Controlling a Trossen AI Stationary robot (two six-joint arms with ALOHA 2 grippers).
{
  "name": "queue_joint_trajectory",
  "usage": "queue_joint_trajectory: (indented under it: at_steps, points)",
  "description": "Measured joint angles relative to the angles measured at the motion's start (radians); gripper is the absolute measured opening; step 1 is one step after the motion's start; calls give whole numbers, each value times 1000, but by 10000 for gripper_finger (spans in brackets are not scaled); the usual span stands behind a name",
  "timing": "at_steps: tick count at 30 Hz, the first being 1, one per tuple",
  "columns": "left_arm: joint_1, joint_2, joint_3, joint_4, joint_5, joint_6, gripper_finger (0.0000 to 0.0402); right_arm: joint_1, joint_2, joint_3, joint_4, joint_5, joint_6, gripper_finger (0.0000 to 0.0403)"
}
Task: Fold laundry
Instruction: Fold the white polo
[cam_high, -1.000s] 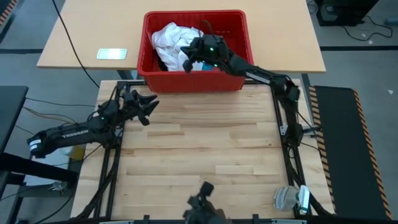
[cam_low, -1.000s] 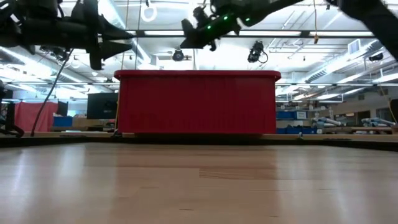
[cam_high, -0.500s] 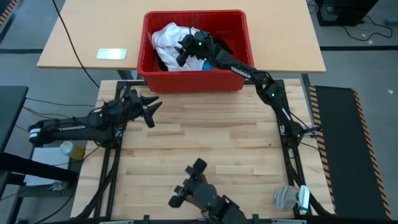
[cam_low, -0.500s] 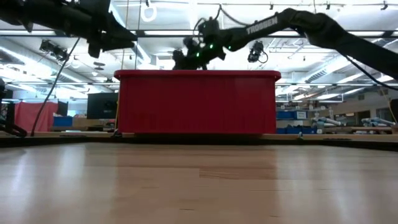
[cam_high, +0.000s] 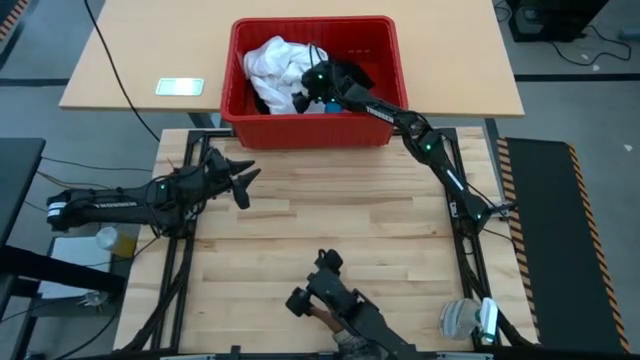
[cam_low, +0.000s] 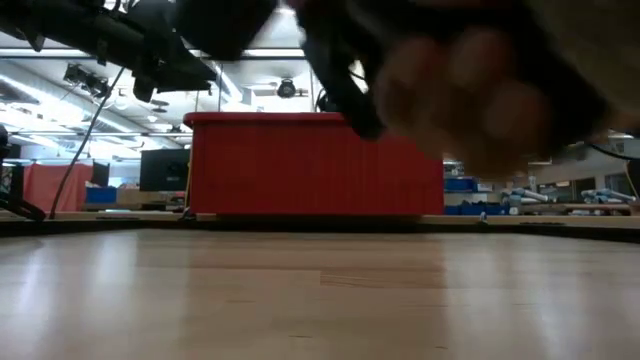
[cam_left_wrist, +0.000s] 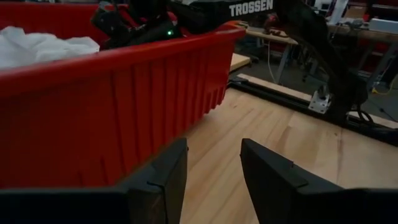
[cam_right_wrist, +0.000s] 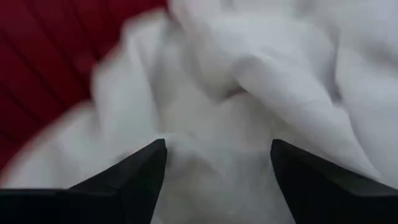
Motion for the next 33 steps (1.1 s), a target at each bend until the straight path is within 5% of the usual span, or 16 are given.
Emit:
queue_joint_trajectory:
  at_steps: [8,15,22,33]
  points:
    - [-19,-1,0,-2,4,-10,154,7,15,-14,-123,70,-66,250]
    - [-46,-1,0,4,4,-9,154,8,16,-10,-115,80,-104,25]
    - [-46,-7,0,11,4,16,154,13,-67,-10,-120,83,-150,6]
    - [-46,-38,0,-9,4,22,154,145,-462,-10,-190,138,-307,2]
